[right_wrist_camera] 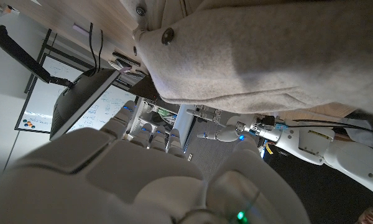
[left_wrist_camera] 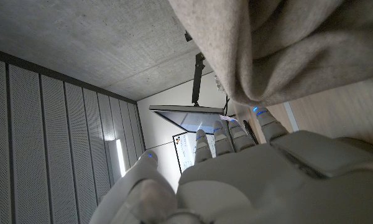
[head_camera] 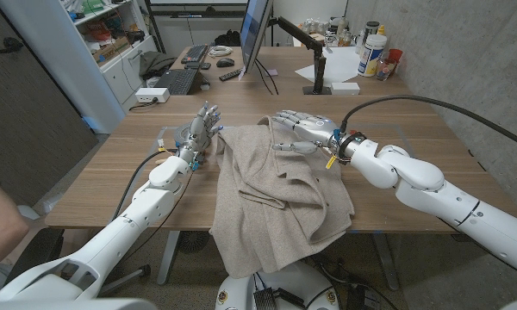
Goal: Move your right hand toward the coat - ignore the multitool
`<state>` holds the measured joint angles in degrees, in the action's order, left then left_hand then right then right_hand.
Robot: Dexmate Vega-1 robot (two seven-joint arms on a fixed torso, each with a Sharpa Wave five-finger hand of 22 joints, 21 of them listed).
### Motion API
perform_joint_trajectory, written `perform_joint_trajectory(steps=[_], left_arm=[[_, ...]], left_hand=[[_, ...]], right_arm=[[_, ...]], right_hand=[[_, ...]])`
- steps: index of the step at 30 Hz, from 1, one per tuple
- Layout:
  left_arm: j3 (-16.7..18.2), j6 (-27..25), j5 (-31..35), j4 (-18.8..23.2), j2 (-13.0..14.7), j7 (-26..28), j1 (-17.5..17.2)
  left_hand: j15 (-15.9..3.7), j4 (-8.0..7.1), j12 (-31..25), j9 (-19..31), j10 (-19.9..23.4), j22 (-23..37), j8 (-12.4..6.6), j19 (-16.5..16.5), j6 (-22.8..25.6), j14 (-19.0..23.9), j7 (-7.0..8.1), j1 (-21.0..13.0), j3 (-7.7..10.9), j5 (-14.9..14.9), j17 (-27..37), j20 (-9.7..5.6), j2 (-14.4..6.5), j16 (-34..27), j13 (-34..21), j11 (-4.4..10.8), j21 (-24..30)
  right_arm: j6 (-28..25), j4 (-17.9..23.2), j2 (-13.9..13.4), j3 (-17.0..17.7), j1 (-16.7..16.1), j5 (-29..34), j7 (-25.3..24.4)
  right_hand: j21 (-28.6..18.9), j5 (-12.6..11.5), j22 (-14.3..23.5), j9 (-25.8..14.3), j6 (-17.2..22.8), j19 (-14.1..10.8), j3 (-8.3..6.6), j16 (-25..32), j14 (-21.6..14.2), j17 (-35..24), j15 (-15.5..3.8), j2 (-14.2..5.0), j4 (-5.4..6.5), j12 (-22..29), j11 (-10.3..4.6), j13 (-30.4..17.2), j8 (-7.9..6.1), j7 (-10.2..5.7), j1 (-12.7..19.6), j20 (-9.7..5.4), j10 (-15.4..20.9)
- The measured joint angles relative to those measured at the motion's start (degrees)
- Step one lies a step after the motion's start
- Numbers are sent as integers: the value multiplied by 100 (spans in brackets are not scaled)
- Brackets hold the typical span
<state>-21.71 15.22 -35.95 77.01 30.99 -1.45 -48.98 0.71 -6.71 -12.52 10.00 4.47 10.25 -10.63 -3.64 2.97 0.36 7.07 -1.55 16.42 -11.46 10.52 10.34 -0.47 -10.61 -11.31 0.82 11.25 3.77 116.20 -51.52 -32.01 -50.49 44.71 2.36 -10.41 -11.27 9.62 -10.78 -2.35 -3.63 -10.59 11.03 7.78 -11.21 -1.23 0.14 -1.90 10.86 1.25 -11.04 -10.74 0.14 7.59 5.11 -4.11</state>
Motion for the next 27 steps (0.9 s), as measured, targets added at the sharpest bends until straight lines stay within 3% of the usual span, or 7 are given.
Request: perform_joint_trajectory(steps=[16,27], left_arm=[[-2,-8,1,18,5,16,-8],[-2,-24,1,26,9,24,-9]], left_hand=[[0,24,0,0,-54,0,0,0,-64,0,21,-30,-23,0,0,0,-30,0,0,-10,0],[0,23,0,0,-53,0,0,22,-63,0,21,-30,-23,0,0,-22,-30,0,0,-10,0]], right_arm=[[-95,-86,-19,-25,-33,-42,-45],[-163,-120,-22,-64,-34,-47,-51]], right_hand=[[0,0,0,0,-53,0,7,0,31,0,31,32,-7,0,31,12,0,111,-32,0,-32],[0,0,0,0,-125,0,31,0,40,0,104,32,-31,0,145,12,0,183,-32,0,-82]])
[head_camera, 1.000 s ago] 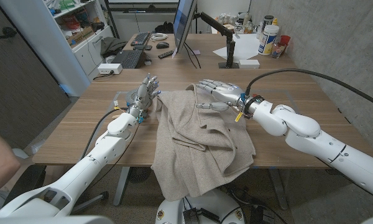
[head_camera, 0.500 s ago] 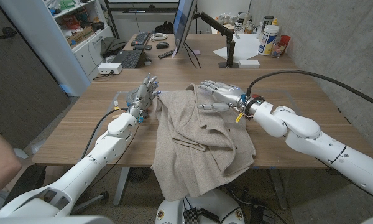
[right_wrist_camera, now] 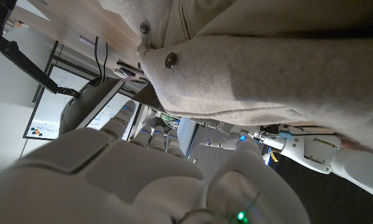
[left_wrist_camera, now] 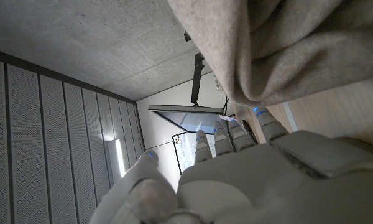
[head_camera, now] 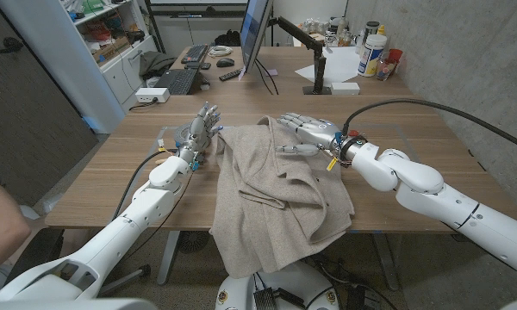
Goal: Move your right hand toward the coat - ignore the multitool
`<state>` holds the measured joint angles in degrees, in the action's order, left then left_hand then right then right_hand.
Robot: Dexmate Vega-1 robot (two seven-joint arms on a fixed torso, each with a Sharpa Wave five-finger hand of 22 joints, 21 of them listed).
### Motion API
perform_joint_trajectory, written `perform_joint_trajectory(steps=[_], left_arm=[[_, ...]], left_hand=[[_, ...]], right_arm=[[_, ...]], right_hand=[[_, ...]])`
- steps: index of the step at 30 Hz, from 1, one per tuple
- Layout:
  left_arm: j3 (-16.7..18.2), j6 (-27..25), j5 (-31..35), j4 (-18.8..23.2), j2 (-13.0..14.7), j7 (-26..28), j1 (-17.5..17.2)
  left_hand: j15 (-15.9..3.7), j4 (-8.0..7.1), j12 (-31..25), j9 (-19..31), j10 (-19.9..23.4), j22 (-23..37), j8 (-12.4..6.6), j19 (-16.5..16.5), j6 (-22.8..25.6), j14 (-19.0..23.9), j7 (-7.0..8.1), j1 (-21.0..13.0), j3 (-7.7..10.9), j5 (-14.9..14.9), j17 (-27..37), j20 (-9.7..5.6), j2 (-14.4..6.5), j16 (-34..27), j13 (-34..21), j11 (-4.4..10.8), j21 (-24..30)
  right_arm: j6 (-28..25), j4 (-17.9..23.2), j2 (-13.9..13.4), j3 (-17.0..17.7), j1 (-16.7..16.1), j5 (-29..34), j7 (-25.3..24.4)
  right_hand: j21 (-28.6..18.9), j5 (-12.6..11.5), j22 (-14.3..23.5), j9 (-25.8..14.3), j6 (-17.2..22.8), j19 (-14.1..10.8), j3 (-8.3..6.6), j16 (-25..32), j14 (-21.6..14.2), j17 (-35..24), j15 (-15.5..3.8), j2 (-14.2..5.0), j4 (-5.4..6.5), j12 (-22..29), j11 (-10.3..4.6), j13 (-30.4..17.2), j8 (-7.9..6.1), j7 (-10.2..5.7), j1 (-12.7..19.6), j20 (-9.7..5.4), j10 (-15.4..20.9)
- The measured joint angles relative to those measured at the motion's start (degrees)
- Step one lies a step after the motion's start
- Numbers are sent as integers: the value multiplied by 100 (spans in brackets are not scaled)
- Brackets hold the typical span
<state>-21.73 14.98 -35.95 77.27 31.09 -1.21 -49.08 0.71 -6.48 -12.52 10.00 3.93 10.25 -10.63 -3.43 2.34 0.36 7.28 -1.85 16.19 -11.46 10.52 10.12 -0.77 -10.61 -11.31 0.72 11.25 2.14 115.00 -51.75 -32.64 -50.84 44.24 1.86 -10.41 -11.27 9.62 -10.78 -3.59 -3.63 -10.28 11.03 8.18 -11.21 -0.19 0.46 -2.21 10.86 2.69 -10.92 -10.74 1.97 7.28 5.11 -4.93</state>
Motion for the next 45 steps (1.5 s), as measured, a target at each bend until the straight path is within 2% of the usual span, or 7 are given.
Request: perform_joint_trajectory(steps=[45], left_arm=[[2,0,0,3,3,9,-4]], left_hand=[[0,-25,0,0,0,0,0,8,1,0,-1,0,-25,4,0,-8,0,0,0,0,0]], right_arm=[[-70,-149,-34,-96,-8,-73,-34]], right_hand=[[0,0,0,0,1,0,-1,0,31,0,29,-25,1,0,19,-1,0,-2,-24,0,-21]])
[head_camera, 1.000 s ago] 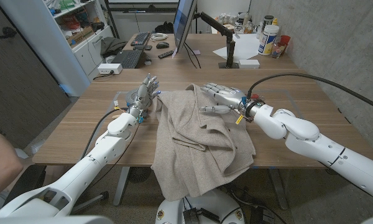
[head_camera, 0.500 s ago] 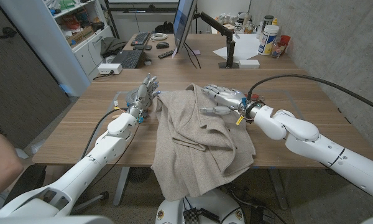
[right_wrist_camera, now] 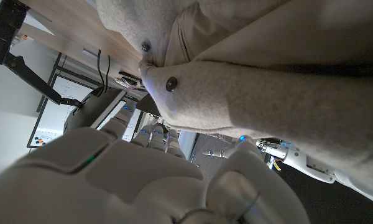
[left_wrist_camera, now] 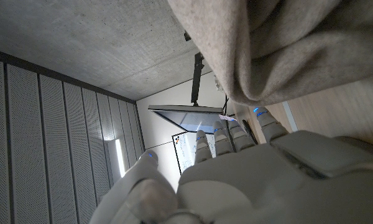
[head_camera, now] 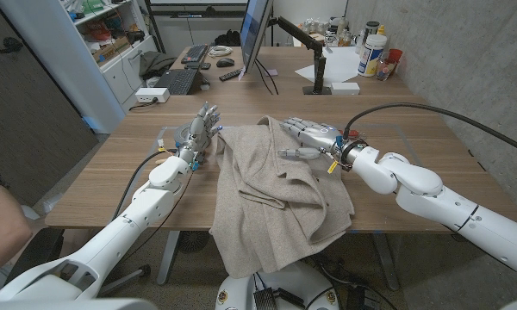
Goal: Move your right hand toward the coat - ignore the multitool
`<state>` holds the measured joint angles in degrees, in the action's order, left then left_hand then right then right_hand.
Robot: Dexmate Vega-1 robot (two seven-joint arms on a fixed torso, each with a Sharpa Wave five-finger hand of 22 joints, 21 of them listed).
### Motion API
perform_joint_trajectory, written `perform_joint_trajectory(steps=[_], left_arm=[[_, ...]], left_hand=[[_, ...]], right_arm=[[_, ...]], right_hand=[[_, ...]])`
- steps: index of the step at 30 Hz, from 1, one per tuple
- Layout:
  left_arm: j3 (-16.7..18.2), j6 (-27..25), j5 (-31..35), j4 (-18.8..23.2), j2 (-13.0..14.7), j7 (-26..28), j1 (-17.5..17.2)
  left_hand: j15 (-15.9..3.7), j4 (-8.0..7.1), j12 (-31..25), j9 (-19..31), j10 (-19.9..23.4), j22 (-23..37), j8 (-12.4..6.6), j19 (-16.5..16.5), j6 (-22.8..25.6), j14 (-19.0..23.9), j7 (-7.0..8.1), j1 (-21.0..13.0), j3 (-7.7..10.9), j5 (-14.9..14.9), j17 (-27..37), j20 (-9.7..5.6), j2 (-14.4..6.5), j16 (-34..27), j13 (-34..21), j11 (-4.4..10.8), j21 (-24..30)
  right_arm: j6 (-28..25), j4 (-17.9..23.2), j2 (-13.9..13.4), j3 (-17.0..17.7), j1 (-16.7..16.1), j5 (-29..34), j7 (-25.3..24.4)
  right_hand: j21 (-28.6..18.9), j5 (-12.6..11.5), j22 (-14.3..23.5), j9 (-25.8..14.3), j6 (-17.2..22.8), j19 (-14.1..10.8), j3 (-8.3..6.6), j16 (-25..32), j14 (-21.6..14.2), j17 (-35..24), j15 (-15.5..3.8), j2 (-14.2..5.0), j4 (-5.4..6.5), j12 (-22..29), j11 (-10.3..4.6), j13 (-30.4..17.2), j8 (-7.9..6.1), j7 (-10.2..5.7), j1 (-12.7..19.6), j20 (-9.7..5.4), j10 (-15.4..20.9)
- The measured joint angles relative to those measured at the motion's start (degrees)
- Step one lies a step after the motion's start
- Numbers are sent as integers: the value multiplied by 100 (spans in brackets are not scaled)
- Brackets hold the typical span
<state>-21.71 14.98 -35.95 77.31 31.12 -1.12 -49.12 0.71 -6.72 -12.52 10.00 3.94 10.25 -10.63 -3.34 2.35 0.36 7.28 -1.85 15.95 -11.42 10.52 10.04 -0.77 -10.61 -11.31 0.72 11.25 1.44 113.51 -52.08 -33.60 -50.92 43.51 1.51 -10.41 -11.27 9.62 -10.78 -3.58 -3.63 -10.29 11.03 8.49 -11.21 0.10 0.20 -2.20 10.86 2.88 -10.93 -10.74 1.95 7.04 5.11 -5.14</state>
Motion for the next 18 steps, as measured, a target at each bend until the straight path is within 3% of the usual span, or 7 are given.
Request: perform_joint_trajectory(steps=[18], left_arm=[[-23,2,-7,-60,-23,-62,48]], left_hand=[[26,0,0,0,0,0,0,0,0,-26,0,0,0,0,0,0,0,0,0,0,0]], right_arm=[[-61,61,-32,16,-12,-4,5]], right_hand=[[0,0,0,0,0,2,0,0,0,0,0,0,0,0,-1,0,0,0,0,44,1]])
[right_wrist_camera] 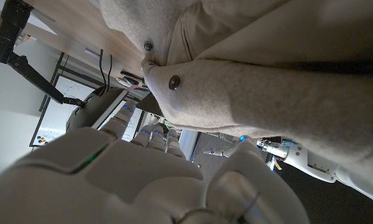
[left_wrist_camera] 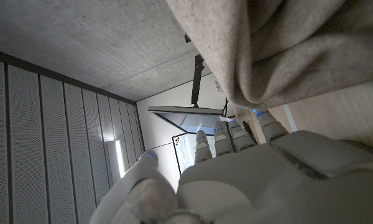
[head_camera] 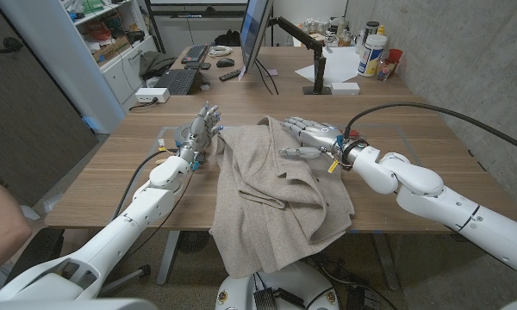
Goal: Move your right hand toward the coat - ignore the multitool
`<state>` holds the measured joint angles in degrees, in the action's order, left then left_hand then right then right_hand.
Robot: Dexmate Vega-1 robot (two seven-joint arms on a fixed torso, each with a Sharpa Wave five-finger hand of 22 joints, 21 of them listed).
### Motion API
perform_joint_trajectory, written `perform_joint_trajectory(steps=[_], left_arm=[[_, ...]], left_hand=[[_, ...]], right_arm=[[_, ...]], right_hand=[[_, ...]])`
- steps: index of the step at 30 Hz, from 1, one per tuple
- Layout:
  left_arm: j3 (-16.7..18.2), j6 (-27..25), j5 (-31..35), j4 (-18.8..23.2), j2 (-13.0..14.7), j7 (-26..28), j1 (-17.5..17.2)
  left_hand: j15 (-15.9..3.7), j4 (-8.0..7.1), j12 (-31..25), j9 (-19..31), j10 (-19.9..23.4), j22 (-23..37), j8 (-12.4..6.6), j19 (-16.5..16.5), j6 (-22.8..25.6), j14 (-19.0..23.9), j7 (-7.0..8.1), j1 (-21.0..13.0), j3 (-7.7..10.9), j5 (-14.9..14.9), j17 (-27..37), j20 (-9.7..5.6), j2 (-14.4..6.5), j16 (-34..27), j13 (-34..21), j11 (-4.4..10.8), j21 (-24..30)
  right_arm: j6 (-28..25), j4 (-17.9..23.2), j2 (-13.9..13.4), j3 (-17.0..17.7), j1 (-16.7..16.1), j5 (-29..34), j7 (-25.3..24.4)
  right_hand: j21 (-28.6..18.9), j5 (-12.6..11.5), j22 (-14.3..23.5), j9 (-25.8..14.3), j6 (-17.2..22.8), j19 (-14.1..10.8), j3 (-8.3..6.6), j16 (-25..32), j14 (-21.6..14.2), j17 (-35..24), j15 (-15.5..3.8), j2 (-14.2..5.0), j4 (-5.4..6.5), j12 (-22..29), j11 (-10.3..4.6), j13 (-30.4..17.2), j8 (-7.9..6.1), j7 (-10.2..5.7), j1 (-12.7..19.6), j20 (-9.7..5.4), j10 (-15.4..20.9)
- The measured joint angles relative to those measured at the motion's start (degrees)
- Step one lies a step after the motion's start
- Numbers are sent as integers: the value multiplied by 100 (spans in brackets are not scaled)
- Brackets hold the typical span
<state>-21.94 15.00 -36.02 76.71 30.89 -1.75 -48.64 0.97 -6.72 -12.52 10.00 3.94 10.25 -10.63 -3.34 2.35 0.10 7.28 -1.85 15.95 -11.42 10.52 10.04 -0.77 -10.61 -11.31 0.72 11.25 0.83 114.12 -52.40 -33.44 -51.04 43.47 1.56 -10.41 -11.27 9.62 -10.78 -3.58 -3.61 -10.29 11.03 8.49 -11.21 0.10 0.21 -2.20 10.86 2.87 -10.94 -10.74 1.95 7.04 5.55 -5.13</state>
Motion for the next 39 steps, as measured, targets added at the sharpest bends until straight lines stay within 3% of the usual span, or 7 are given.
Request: perform_joint_trajectory(steps=[39], left_arm=[[-1,-22,-39,-13,-16,-28,9]], left_hand=[[-1,25,0,0,0,0,0,0,0,1,0,0,-25,0,0,0,0,0,0,0,0]], right_arm=[[21,-59,62,-69,42,30,23]], right_hand=[[0,0,0,0,-21,9,24,0,0,0,0,0,-24,0,-1,0,0,-21,0,9,1]])
